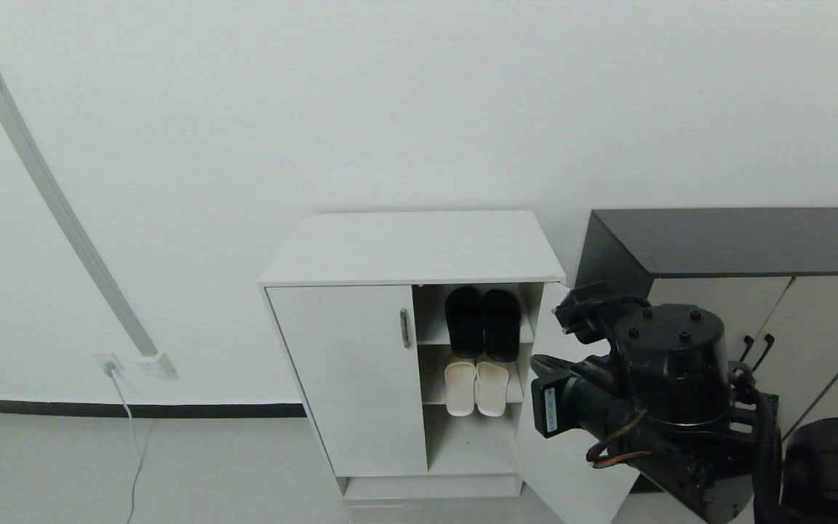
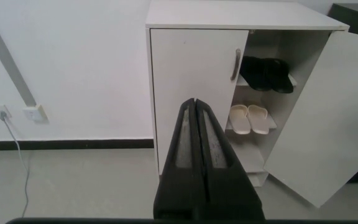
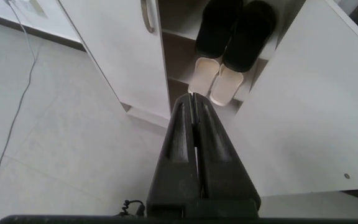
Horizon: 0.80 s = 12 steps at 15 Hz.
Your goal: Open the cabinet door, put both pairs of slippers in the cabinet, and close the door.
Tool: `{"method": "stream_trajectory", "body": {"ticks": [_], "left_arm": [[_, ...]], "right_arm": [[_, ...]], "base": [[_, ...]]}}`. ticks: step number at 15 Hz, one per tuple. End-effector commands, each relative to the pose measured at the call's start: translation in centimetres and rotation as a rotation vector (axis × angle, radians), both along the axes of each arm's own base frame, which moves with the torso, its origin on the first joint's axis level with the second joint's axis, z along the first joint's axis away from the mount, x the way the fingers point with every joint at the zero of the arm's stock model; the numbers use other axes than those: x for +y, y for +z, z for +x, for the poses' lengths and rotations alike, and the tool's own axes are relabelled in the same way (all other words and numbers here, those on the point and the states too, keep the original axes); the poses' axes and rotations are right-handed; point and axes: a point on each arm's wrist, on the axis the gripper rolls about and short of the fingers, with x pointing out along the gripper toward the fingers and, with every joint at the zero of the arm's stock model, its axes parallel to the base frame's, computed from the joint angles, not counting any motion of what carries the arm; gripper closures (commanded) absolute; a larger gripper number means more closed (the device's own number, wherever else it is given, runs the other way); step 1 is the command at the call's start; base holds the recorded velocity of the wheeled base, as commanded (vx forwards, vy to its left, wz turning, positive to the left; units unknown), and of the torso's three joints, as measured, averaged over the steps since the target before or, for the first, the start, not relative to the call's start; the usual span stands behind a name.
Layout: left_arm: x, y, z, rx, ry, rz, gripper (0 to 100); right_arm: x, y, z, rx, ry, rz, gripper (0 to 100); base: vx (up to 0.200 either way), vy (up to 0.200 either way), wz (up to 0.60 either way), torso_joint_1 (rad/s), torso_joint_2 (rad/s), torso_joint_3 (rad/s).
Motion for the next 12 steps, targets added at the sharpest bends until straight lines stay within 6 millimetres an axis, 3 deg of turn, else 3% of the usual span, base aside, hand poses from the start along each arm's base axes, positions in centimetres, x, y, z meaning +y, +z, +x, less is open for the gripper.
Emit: {"method": "stream_trajectory", "body": {"ticks": [1, 6, 12], "left_arm": [[0.0, 0.0, 0.0, 0.001, 0.0, 0.0, 100], [0.0, 0.0, 0.0, 0.001, 0.002, 0.0, 100], [0.0, 0.0, 0.0, 0.001, 0.002, 0.001, 100]], "right_arm": [[0.0, -0.1, 0.1, 0.003, -0.001, -0.003, 100], [-0.1, -0.2, 0.2, 0.002, -0.005, -0.01, 100], [-0.5, -0.4, 1.3, -0.023, -0.035, -0.008, 100]], "base": [[0.0, 0.0, -0.6, 0.002, 0.01, 0.002], [0.0, 0.0, -0.6, 0.004, 0.0, 0.003], [0.0, 0.0, 0.0, 0.0, 0.0, 0.0]]}}
